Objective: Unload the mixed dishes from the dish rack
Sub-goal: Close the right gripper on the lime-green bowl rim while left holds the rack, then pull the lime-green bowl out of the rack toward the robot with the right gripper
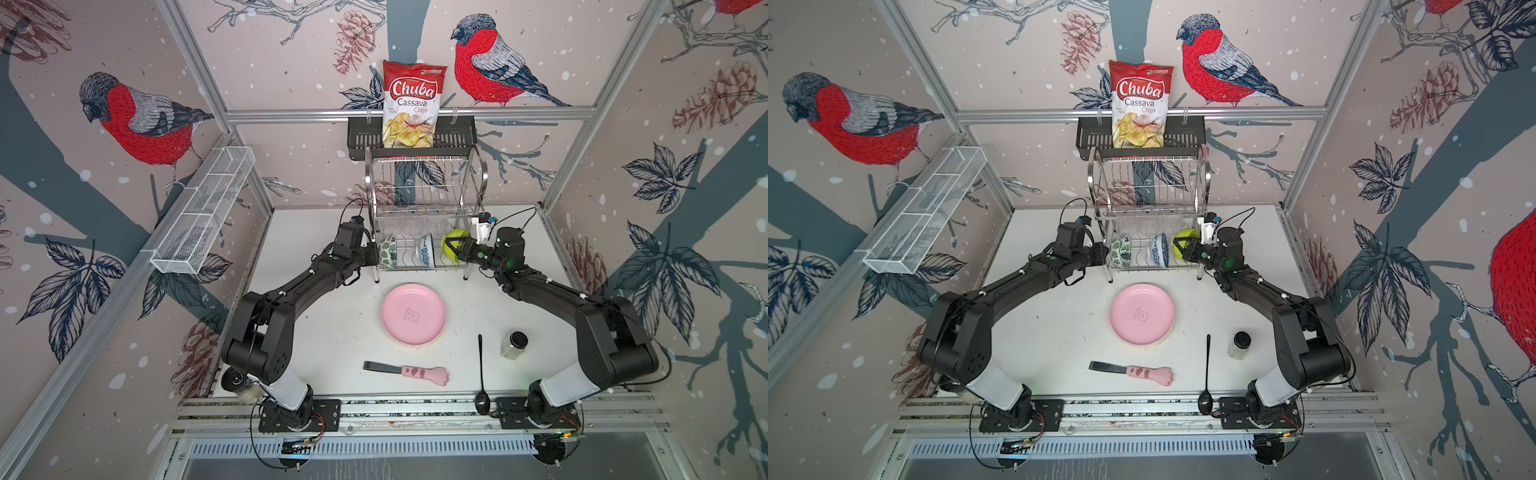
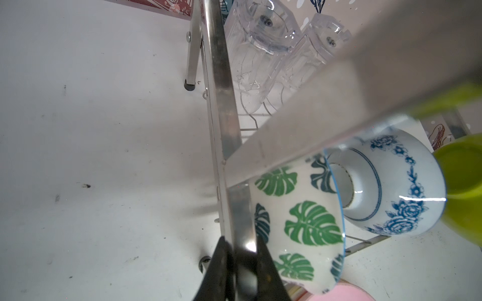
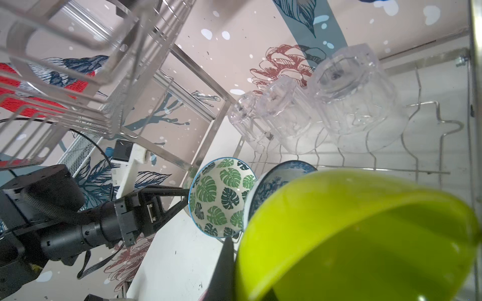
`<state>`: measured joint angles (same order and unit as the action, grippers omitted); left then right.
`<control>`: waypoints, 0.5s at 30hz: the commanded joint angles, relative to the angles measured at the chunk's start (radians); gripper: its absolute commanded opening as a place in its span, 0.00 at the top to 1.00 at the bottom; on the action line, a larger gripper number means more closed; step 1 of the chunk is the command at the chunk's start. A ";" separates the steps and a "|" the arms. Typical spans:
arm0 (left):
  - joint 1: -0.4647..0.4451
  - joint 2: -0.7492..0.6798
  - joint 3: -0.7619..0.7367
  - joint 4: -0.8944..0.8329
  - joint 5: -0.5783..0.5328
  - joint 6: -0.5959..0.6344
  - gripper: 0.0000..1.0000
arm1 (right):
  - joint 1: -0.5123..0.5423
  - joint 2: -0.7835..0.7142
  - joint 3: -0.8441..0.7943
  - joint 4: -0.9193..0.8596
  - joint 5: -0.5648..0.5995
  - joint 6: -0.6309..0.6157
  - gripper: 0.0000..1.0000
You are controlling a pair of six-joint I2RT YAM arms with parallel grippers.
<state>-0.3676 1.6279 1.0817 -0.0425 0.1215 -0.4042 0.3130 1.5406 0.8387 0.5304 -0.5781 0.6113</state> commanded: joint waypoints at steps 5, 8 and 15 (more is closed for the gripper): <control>0.004 -0.030 -0.001 -0.003 -0.020 -0.007 0.67 | 0.011 -0.082 -0.038 0.087 -0.007 0.056 0.92; 0.004 -0.049 0.000 -0.008 -0.019 -0.009 0.58 | 0.037 -0.130 -0.041 0.002 0.020 0.023 0.92; 0.004 -0.113 -0.028 -0.035 -0.034 -0.020 0.52 | 0.151 -0.264 -0.069 -0.210 0.126 -0.081 0.94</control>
<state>-0.3656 1.5387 1.0641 -0.0681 0.1020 -0.4198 0.4297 1.3178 0.7761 0.3664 -0.4866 0.6163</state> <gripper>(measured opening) 0.477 0.102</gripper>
